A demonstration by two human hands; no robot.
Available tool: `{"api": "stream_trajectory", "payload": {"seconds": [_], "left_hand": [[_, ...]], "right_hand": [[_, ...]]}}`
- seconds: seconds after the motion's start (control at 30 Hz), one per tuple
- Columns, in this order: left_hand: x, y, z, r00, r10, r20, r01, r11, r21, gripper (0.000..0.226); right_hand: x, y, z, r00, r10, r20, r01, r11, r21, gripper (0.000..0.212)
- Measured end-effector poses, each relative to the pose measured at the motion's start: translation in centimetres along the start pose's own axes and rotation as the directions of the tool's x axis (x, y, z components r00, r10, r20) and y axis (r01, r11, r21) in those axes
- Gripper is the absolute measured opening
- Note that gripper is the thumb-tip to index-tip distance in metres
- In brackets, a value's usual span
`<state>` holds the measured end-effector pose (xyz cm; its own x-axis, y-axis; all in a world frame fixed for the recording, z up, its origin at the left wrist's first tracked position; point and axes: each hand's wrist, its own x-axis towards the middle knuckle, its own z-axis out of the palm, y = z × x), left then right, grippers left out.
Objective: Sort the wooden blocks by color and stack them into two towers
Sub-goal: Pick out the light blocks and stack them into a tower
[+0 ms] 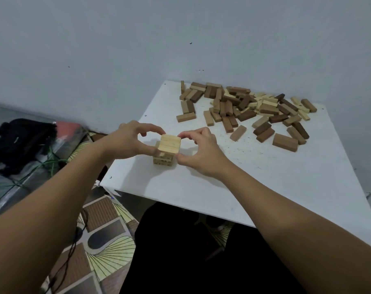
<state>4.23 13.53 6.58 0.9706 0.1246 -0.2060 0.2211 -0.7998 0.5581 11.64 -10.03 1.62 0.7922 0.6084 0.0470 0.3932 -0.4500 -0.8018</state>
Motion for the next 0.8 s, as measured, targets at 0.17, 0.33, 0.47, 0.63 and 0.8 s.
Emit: {"api": "stream_trajectory", "payload": {"seconds": [0.17,0.33,0.47,0.63,0.8], "left_hand": [[0.3,-1.9,0.3,1.0,-0.009,-0.004,0.008,0.997,-0.074,0.047],[0.8,-3.0,0.2,1.0,0.01,0.022,-0.007,0.993,-0.119,0.048],[0.9,-3.6,0.6,0.999,0.022,0.028,-0.017,0.987,-0.157,0.049],[0.8,-4.2,1.1,0.999,-0.001,0.041,0.01,0.972,-0.235,0.053],[0.2,-3.5,0.9,0.998,-0.014,0.063,0.032,0.955,-0.294,0.06]], "right_hand": [[1.1,0.1,1.2,1.0,0.011,0.016,-0.011,0.999,-0.031,0.05],[1.5,0.4,1.5,0.999,0.024,0.033,-0.022,0.999,-0.039,0.05],[1.5,0.6,1.6,0.998,0.034,0.05,-0.031,0.998,-0.053,0.053],[1.4,0.8,1.9,0.997,0.053,0.057,-0.052,0.998,-0.032,0.058],[1.5,0.7,1.7,0.997,0.047,0.059,-0.045,0.998,-0.037,0.055]]}}
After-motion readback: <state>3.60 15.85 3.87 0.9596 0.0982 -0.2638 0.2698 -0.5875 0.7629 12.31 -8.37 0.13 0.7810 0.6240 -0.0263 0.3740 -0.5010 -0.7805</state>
